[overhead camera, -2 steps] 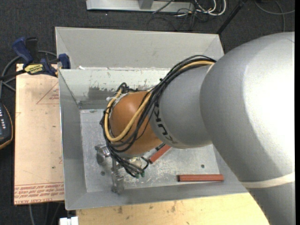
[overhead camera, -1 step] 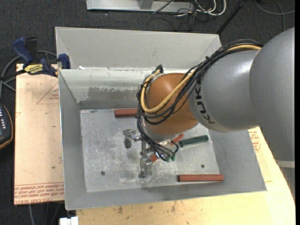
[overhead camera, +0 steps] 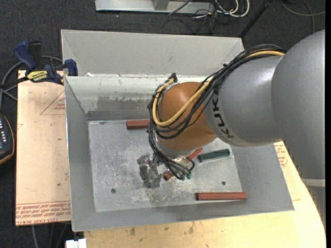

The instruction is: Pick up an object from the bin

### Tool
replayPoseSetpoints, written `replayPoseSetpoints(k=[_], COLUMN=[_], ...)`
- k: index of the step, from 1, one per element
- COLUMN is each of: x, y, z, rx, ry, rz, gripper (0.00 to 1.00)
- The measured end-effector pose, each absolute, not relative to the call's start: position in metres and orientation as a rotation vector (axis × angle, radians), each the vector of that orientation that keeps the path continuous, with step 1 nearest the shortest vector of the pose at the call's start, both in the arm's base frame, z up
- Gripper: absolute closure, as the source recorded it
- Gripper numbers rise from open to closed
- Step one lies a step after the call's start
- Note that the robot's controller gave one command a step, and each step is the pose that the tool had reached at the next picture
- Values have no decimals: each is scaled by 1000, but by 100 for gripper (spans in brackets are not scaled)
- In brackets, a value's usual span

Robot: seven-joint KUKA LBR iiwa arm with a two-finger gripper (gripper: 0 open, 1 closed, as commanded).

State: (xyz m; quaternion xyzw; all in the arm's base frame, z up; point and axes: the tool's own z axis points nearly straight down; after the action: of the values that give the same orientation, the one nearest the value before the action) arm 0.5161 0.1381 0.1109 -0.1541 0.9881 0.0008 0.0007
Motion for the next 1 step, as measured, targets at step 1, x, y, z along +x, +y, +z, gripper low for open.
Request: replayPoseSetpoints(k=[1], x=[516], y=[138], z=[111], rx=[-484], ry=[3103], rz=[3], gripper=[0])
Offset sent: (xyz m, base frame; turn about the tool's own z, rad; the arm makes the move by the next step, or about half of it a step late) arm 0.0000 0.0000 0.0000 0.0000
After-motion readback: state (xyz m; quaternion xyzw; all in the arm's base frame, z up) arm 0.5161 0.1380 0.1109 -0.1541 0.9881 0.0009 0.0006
